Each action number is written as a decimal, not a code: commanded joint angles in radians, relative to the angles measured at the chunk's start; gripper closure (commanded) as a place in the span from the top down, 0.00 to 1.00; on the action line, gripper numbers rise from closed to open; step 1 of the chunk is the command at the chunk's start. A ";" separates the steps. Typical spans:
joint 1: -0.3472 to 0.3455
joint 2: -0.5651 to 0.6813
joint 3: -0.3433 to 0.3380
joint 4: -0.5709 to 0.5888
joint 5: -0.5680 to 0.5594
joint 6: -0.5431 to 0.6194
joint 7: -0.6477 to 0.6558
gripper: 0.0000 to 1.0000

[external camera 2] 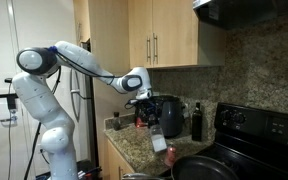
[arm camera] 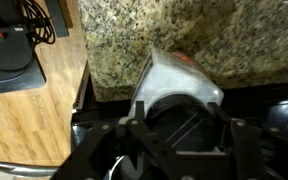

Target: Pick the bottle and move it to the left on the counter

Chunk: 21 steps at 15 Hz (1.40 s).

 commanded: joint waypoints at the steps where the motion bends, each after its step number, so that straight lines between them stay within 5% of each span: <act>1: 0.007 -0.025 0.023 0.003 0.006 -0.013 0.005 0.63; 3: 0.007 -0.028 0.024 -0.006 0.006 -0.015 0.010 0.63; 4: 0.004 -0.015 0.014 -0.007 0.006 -0.014 0.010 0.38; 7: 0.021 0.045 0.003 0.059 0.010 -0.017 -0.057 0.38; 15: 0.125 0.113 0.125 0.383 -0.108 -0.179 -0.238 0.38; 16: 0.122 0.090 0.106 0.316 -0.071 -0.144 -0.192 0.63; 20: 0.136 0.097 0.122 0.352 -0.090 -0.164 -0.209 0.63; 21: 0.142 0.126 0.116 0.374 -0.083 -0.166 -0.249 0.38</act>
